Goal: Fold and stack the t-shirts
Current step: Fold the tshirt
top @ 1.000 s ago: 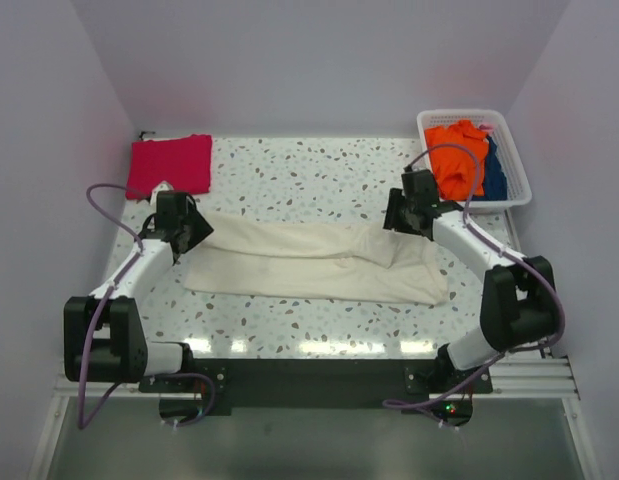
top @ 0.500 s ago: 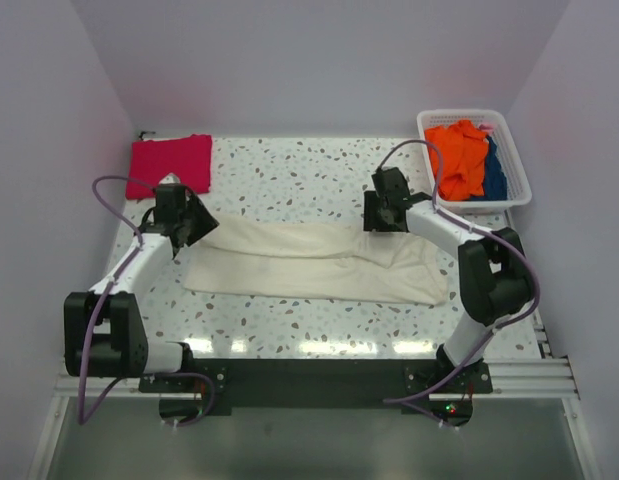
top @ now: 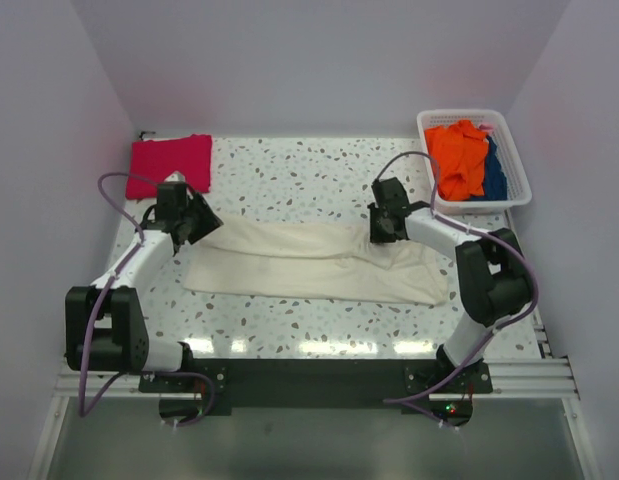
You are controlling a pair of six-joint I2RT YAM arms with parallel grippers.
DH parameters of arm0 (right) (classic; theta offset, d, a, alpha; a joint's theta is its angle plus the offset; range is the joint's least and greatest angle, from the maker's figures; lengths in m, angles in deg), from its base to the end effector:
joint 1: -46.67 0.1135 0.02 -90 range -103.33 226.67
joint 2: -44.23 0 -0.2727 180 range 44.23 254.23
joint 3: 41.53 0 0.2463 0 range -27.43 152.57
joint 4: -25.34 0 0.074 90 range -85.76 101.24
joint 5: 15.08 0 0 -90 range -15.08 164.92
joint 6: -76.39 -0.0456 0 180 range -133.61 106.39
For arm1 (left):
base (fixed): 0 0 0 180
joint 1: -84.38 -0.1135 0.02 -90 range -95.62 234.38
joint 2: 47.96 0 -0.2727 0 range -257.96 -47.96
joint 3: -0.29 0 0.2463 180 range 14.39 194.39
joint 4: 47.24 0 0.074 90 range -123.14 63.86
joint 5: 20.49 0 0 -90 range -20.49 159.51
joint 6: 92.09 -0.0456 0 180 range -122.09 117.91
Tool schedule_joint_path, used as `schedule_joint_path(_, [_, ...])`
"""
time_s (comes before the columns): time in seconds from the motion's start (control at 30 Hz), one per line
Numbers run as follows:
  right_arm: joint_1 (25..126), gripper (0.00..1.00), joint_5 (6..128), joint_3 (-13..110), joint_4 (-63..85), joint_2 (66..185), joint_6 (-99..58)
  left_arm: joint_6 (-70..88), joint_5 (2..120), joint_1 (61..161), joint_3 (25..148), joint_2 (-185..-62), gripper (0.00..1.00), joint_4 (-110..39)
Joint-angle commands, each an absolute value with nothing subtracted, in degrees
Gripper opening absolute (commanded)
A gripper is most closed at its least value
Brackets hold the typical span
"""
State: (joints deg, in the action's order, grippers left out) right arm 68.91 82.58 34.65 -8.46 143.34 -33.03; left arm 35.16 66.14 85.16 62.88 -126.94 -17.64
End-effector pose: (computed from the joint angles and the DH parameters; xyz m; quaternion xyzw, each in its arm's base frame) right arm 0.3313 0.1289 0.1871 -0.0044 0.9562 0.0418 0.2897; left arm 0.2871 -0.0066 0.2257 -0.2795 0.8837 -0.1478 0.3452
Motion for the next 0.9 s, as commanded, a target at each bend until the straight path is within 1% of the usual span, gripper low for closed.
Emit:
schedule_joint_path(0.0, [69.3,0.19,80.1,33.5,-7.1,139.4,-33.6,33.7,64.1,85.1,64.7,-127.3,0.52,-19.1])
schedule_joint_path(0.03, [69.4,0.17,80.0,33.0,-7.3,138.7,-33.8,33.6,64.0,85.1,64.7,-127.3,0.51,-19.1])
schedule_joint_path(0.07, [69.5,0.12,79.8,32.9,-7.4,138.3,-34.0,33.5,64.0,85.1,64.7,-127.4,0.51,-19.1])
schedule_joint_path(0.17, [69.5,0.05,79.3,31.7,-7.8,135.7,-34.9,33.5,63.5,85.1,64.5,-127.3,0.51,-19.3])
schedule_joint_path(0.3, [69.9,0.02,78.0,29.7,-8.0,132.0,-36.3,33.6,62.7,85.1,64.0,-127.4,0.51,-19.7])
schedule_joint_path(0.5, [72.1,0.02,75.9,24.7,-6.7,126.3,-39.1,33.7,61.6,85.1,63.6,-127.6,0.51,-20.0])
schedule_joint_path(0.67, [77.7,0.02,77.3,20.9,-5.3,124.8,-42.6,33.7,60.6,85.1,63.6,-128.0,0.5,-20.0])
schedule_joint_path(0.7, [78.5,0.03,77.6,20.5,-4.8,124.9,-43.0,33.7,60.4,85.1,63.7,-128.0,0.5,-20.0])
schedule_joint_path(0.77, [80.9,0.11,78.5,19.8,-4.4,125.5,-43.8,33.7,60.0,85.2,63.5,-128.2,0.5,-20.0])
schedule_joint_path(0.8, [81.4,0.13,79.0,19.8,-4.4,125.8,-43.8,33.6,59.9,85.2,63.5,-128.2,0.5,-20.0])
schedule_joint_path(0.87, [82.1,0.27,80.2,20.2,-5.5,125.9,-43.8,33.5,59.8,85.2,63.3,-128.2,0.5,-20.0])
